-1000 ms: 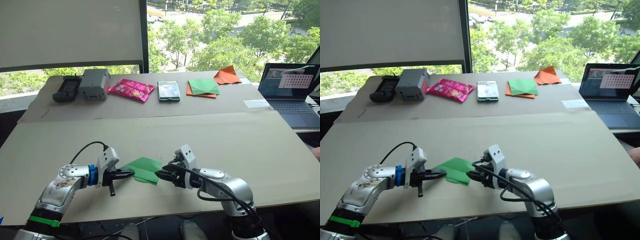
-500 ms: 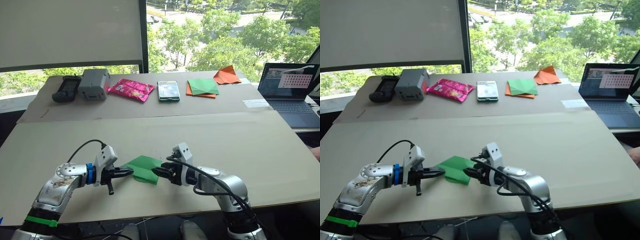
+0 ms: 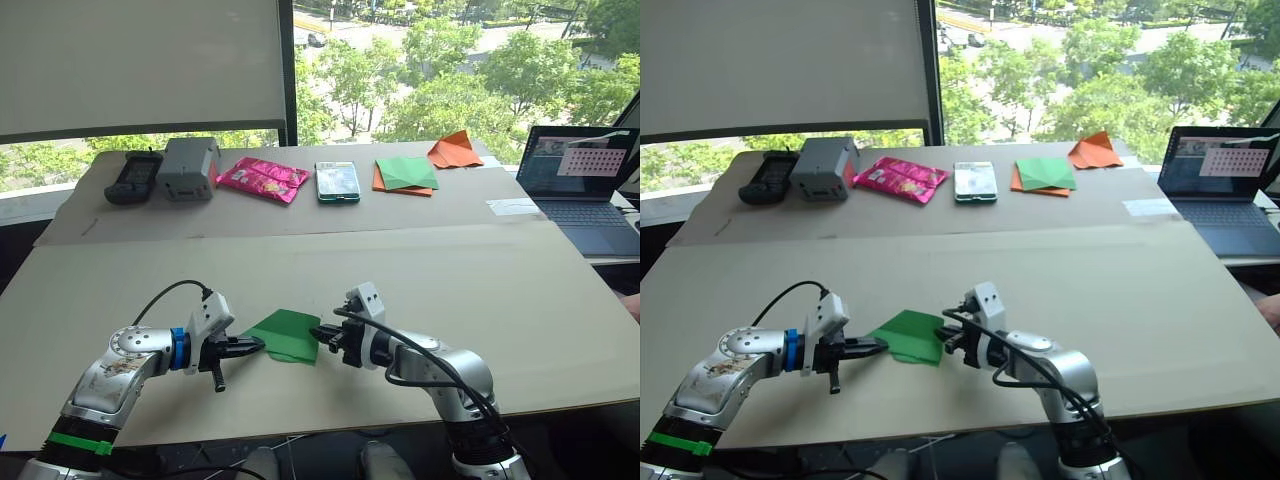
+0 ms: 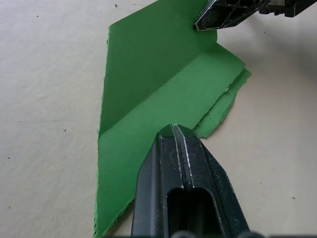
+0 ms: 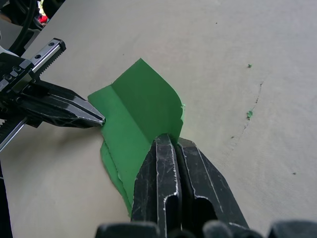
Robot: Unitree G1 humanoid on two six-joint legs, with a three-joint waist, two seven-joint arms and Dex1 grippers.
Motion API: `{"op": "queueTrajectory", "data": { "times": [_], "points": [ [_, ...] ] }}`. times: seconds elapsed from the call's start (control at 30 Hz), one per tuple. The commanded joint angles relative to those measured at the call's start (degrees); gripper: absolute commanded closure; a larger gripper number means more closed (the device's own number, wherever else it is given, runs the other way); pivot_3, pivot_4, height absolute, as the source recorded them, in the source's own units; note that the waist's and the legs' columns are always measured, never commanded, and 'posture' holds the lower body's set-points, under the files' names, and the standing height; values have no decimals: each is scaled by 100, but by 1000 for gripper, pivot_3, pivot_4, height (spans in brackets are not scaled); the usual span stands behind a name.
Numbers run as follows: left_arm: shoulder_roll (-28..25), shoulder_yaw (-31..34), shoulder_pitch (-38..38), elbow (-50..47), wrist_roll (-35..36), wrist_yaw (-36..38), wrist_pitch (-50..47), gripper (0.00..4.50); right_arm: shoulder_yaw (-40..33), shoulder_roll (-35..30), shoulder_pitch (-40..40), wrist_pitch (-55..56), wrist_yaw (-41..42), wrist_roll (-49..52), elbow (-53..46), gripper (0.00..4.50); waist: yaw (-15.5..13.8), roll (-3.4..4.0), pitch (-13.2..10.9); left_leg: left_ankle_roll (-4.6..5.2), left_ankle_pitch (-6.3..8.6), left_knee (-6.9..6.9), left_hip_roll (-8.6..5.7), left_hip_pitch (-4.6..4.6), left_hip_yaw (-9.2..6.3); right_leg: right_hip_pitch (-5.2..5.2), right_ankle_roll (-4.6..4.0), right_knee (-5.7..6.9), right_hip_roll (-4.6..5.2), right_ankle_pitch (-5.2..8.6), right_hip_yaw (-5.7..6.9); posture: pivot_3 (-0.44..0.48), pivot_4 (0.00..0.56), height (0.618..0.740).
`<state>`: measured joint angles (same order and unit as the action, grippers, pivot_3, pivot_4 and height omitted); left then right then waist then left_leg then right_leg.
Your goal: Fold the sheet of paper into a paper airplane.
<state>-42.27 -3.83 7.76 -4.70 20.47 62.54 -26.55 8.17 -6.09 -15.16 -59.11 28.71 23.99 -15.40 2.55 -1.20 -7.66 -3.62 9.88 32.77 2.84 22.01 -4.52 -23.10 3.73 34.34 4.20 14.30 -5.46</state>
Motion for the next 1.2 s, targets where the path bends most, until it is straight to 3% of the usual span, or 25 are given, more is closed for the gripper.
{"op": "queueTrajectory", "data": {
  "times": [0.03, 0.27, 0.6, 0.93, 1.2],
  "points": [
    [-50, 9, -27, -203, 31, 35, -8, 4500, 201, -189, 23, 564, 232, -6, -233, 4479, -1, 0, 0, -1, 0, 0, 0, 0, 0, 0, 0, 0, 0, 0, 0, 0, 150, 732],
    [-25, 117, -53, -247, 155, 1, -128, 4500, 1761, -1357, 284, 3388, 822, -1645, -225, 4479, 0, 2, -2, -14, 9, 0, 0, -1, 1, 4, 1, -20, 4, 1, 2, 0, 150, 732],
    [-82, 599, -92, -415, 787, -37, -790, 4500, 2463, -1956, -187, 5862, 816, -3503, 575, 4479, 4, -8, -7, -15, 9, 0, -1, -5, 1, 2, 1, -22, 4, 1, 3, 0, 150, 732],
    [-553, 823, -116, -260, 901, 253, -825, 4500, 2838, -2246, -484, 6757, 1117, -4666, 800, 4479, -11, -13, -7, -6, 3, 1, -1, -7, 2, 3, 0, -21, 4, 1, 3, 0, 150, 732],
    [-294, 667, 259, -403, 990, 47, -931, 4500, 2781, -2042, -429, 6669, 1231, -4860, 896, 4479, -11, -15, -5, -4, 2, 1, -1, -7, 2, 6, 0, -21, 3, 0, 2, 0, 150, 732]
  ]
}}
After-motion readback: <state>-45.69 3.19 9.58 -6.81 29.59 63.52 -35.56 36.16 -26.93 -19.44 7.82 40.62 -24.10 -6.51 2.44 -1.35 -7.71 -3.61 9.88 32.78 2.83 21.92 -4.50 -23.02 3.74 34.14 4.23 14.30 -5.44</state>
